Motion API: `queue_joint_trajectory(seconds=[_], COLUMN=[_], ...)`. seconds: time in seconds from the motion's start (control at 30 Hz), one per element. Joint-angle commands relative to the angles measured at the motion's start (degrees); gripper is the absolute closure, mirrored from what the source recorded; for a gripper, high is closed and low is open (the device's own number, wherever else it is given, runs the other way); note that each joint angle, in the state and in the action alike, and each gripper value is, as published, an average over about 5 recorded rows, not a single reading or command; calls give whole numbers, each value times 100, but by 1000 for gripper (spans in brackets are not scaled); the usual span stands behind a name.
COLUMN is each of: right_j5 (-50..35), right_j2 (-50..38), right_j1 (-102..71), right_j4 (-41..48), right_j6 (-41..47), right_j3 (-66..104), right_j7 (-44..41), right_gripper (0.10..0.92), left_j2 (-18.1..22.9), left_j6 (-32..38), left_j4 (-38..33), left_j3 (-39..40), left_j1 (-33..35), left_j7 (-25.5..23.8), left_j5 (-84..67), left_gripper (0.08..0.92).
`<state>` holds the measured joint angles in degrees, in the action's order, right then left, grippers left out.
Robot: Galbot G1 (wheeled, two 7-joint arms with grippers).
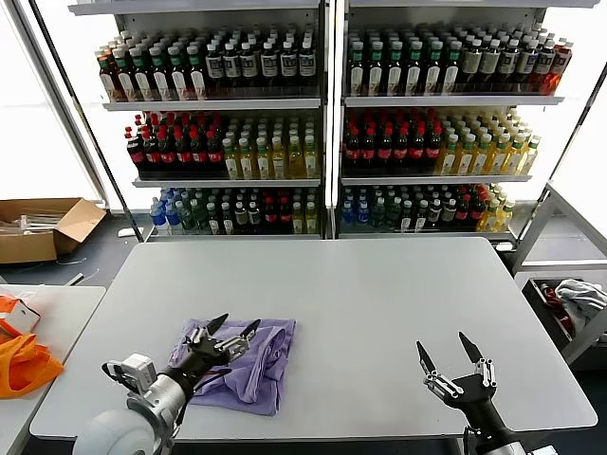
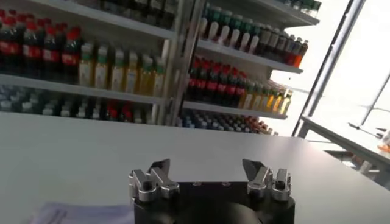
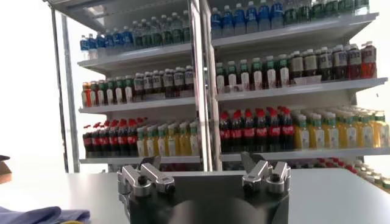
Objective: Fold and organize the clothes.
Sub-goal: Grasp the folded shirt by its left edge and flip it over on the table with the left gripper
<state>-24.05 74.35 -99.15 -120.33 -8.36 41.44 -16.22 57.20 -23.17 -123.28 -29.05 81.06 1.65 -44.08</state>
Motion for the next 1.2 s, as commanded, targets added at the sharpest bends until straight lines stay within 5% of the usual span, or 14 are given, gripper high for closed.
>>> queue_joint_trajectory(seconds=[0.03,0.37,0.77,1.2], right_j5=[8,63,62,63], right_j2=[-6,-12,23,37], right_j1=[-23,-26,-24,-72], right_j4=[-9,-60,-59,-129], right_j6=[-7,14,11,-6], right_j3=[-18,-45,-14,32], right_j7=[2,4,2,-6], right_gripper=[203,203,203,203], left_j2=[11,525,720,716], left_j6=[120,193,183,151], left_j4=[1061,1891,1939,1565], left_j3=[-1570,-646,-234,-247], left_j1=[318,114,9,75], left_j7=[-106,-67,-31,68], left_j5=[707,1033,986,518], left_gripper=[202,177,193,535])
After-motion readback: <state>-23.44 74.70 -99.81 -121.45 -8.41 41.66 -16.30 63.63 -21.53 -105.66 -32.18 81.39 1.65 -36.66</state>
